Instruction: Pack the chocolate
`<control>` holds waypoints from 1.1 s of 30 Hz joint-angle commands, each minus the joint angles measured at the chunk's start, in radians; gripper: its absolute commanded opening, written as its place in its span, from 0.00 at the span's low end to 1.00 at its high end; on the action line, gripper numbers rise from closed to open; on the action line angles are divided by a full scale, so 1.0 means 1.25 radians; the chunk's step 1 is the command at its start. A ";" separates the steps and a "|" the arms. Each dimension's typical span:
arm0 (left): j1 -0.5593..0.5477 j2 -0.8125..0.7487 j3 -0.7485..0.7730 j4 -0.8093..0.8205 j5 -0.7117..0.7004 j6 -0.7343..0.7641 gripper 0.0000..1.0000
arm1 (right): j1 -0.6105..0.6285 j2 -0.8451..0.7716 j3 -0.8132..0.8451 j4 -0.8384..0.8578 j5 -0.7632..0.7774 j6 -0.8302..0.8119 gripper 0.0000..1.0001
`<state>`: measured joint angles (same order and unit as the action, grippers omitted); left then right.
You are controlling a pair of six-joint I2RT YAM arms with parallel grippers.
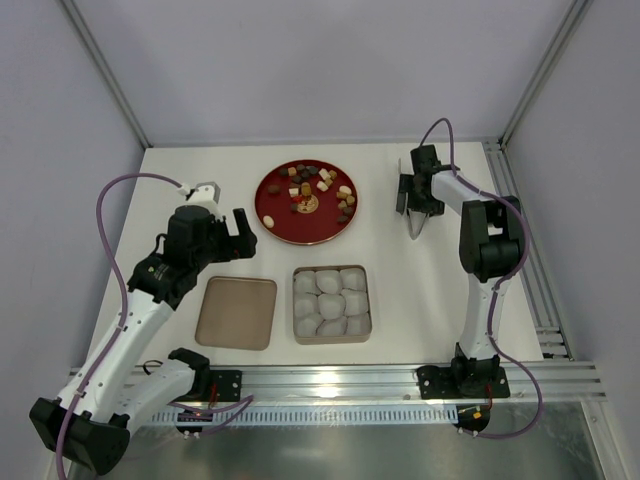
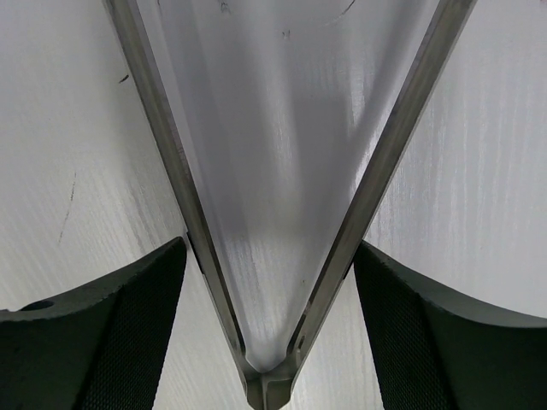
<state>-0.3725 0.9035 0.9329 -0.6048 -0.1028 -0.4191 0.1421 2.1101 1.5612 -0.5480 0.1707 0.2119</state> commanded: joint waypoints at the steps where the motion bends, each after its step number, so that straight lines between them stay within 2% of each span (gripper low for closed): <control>1: 0.003 -0.002 0.021 0.003 0.007 -0.007 1.00 | 0.002 -0.008 0.007 -0.001 -0.008 0.001 0.79; 5: 0.003 0.002 0.022 0.003 0.011 -0.007 1.00 | 0.000 0.007 0.024 -0.006 -0.025 -0.008 0.75; 10: 0.003 0.000 0.022 0.003 0.009 -0.006 1.00 | -0.002 0.013 0.031 -0.010 -0.032 -0.011 0.58; 14: 0.002 0.002 0.021 0.004 0.009 -0.008 1.00 | 0.000 -0.012 0.037 -0.027 -0.008 -0.014 0.51; 24: 0.002 0.005 0.022 0.002 0.011 -0.008 1.00 | 0.029 -0.185 0.011 -0.055 0.002 -0.017 0.51; 33: 0.003 0.000 0.022 0.002 0.012 -0.010 1.00 | 0.062 -0.253 0.003 -0.088 0.007 -0.014 0.51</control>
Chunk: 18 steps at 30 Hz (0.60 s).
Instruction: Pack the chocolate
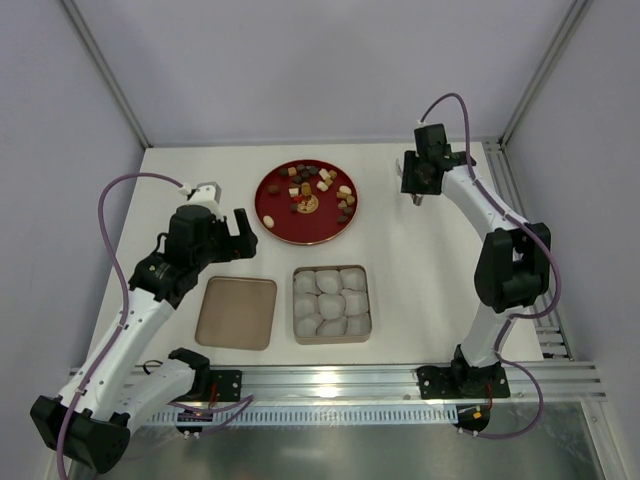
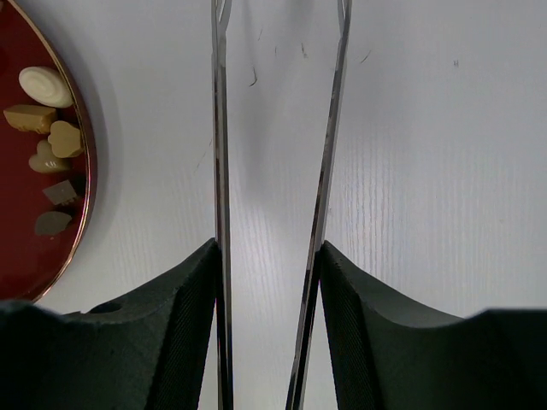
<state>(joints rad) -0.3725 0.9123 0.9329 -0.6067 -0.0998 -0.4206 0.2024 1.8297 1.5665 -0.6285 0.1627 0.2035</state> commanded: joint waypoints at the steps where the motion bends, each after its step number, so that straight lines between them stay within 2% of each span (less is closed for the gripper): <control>1: 0.003 -0.007 0.022 0.003 0.011 -0.008 1.00 | 0.016 -0.043 0.000 -0.031 0.017 -0.007 0.50; 8: 0.003 -0.011 0.022 0.003 0.006 -0.008 1.00 | 0.067 -0.106 0.007 -0.049 0.021 0.002 0.49; 18: 0.003 -0.009 0.022 -0.001 0.003 -0.006 1.00 | 0.218 -0.132 0.049 -0.076 0.012 0.019 0.47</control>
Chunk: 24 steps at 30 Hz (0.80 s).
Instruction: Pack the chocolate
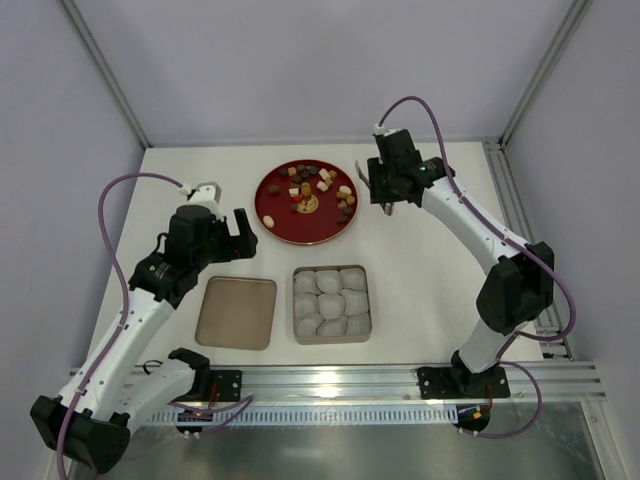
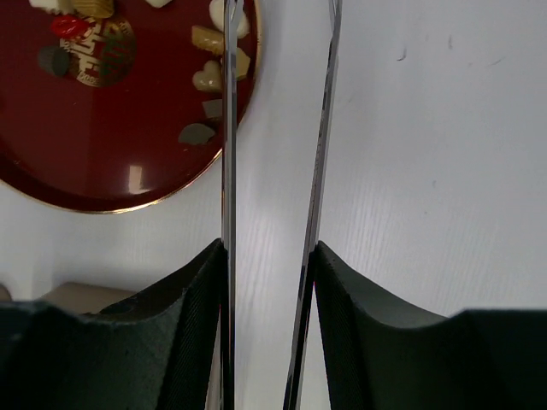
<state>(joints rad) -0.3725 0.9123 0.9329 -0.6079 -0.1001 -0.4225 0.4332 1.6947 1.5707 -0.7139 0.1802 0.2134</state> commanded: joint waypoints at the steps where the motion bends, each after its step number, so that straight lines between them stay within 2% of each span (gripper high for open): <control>1: 0.003 -0.011 0.022 0.000 0.004 -0.006 1.00 | 0.044 -0.021 0.049 -0.008 -0.003 0.013 0.46; 8: 0.003 -0.012 0.022 -0.002 -0.001 -0.004 1.00 | 0.130 0.054 0.131 -0.024 0.003 0.017 0.46; 24: 0.002 -0.008 0.021 -0.005 -0.007 -0.004 1.00 | 0.155 0.221 0.258 -0.056 0.001 -0.015 0.42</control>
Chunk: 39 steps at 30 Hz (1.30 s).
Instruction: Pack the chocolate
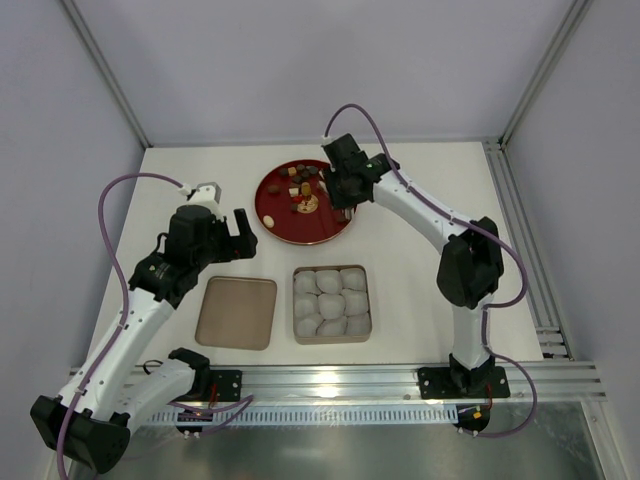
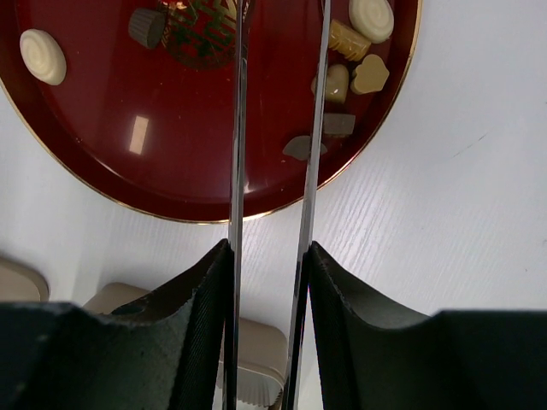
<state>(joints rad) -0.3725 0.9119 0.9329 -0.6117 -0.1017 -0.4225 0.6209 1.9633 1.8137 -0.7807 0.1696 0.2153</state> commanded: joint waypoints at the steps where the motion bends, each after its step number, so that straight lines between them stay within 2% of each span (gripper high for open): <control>1: 0.002 -0.007 0.021 -0.003 -0.005 -0.004 1.00 | 0.004 0.011 0.068 -0.003 0.012 -0.018 0.42; 12: 0.003 -0.004 0.022 -0.004 -0.007 -0.003 1.00 | 0.005 0.082 0.130 -0.026 0.012 -0.035 0.41; 22: 0.003 -0.003 0.022 -0.004 -0.005 -0.003 1.00 | 0.005 0.103 0.128 -0.023 0.013 -0.039 0.41; 33: 0.003 -0.003 0.021 -0.005 -0.007 -0.004 1.00 | 0.005 0.120 0.135 -0.030 0.018 -0.041 0.28; 39: 0.003 -0.002 0.022 -0.005 -0.007 -0.003 1.00 | 0.005 0.081 0.125 -0.028 0.007 -0.039 0.25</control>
<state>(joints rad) -0.3725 0.9123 0.9329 -0.6216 -0.1040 -0.4225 0.6209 2.1128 1.9400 -0.8207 0.1772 0.1776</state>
